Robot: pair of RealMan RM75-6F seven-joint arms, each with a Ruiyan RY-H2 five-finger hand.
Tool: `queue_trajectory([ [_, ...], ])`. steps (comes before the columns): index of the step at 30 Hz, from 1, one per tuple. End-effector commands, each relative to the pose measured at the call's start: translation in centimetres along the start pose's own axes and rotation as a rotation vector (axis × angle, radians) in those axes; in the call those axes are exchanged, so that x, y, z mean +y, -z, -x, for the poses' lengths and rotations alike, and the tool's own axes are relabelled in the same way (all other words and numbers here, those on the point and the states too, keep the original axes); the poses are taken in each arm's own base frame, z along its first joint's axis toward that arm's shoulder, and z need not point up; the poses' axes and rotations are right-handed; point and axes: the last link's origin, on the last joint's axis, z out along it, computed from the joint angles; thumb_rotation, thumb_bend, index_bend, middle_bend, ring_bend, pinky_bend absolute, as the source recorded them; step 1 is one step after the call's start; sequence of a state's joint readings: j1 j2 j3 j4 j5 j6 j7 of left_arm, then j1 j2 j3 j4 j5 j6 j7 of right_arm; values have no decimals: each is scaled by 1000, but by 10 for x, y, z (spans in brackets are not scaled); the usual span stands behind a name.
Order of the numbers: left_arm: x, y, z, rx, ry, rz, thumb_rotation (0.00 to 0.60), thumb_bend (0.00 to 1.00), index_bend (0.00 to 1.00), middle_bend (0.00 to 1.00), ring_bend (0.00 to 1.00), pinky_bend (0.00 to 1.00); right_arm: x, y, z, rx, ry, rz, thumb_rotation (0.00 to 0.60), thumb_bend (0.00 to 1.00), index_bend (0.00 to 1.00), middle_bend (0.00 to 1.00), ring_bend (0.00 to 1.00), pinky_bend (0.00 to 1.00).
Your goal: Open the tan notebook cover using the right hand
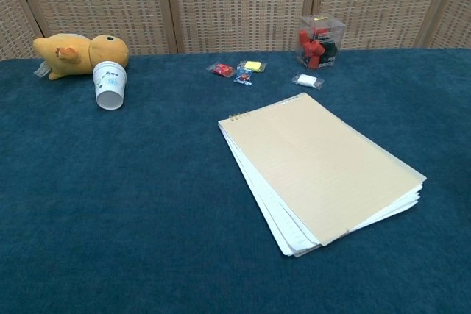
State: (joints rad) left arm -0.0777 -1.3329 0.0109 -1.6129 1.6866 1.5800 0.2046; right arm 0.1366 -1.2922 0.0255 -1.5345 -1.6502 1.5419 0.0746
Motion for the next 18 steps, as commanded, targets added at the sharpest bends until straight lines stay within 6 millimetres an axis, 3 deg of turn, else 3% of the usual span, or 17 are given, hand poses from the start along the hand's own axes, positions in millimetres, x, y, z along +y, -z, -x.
queue_trajectory([
  [1,0,0,-1,4,1,1,600,137,0,0,0,0,-2,0,1,-5,-5,-11,600,215,0,0,0,0],
  [8,0,0,-1,4,4,0,600,138,0,0,0,0,-11,-2,11,-42,-16,-41,600,243,0,0,0,0],
  [18,2,1,-1,4,5,4,600,138,0,0,0,0,-46,-26,53,-137,-24,-93,600,353,8,0,0,0],
])
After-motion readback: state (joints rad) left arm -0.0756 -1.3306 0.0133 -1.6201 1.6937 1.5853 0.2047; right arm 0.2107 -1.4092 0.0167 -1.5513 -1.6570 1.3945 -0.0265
